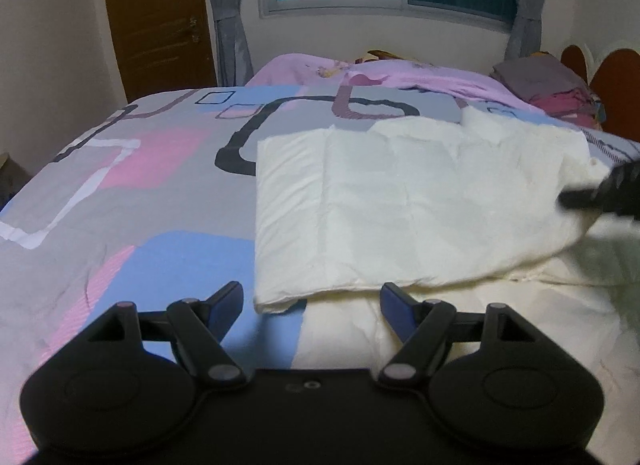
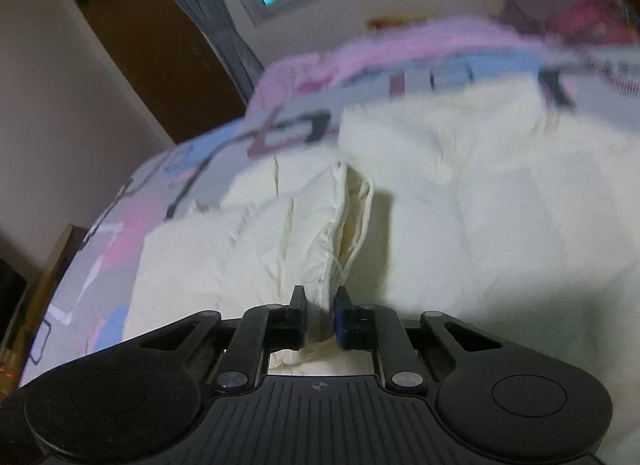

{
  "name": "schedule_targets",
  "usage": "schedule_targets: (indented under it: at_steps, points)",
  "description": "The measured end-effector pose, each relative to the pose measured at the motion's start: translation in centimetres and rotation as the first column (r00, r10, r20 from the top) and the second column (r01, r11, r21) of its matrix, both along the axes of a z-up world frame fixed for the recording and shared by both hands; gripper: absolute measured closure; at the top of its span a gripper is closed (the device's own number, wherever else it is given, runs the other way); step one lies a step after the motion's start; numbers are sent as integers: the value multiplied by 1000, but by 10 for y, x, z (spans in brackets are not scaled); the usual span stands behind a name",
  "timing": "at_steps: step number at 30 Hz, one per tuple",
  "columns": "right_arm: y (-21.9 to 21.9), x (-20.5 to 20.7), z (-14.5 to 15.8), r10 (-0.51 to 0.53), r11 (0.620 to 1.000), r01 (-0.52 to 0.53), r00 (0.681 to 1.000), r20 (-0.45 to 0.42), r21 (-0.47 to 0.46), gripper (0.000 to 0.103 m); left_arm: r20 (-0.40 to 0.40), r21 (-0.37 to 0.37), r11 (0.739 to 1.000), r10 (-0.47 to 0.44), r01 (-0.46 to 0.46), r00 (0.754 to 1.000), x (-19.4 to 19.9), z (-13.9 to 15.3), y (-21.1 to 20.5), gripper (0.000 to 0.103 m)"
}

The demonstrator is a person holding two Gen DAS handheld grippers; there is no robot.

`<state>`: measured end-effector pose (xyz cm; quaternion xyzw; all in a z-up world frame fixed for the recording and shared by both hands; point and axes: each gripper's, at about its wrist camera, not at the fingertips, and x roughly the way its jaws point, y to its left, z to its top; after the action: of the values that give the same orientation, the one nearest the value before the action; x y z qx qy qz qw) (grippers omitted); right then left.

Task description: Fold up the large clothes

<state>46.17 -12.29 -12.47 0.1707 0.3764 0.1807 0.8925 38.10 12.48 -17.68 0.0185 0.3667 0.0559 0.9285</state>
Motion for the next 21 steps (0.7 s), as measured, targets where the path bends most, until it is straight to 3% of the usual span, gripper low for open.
schedule_targets:
  at_steps: [5, 12, 15, 16, 18, 21]
  points:
    - [-32, -13, 36, -41, 997, 47, 993, 111, -56, 90, 2, 5, 1000, -23, 23, 1000, 8, -7, -11, 29]
    - [-91, -25, 37, -139, 983, 149, 985, 97, -107, 90, 32, 39, 998, -48, 47, 998, 25, -12, -29, 34]
    - [-111, -31, 29, -181, 972, 191, 980, 86, -135, 90, 20, 28, 998, -53, 52, 998, 32, -15, -32, 42]
    - [-117, -33, 27, -192, 968, 203, 978, 86, -147, 90, 16, 25, 998, -56, 56, 998, 34, -16, -32, 52]
    - [-124, -34, 19, -212, 952, 227, 973, 88, -207, 90, -1, 29, 998, -61, 61, 998, 36, -21, -32, 60]
    - [-135, -33, 1, -235, 945, 239, 971, 43, -225, 90, -14, 0, 998, -58, 58, 998, 36, -25, -29, 71]
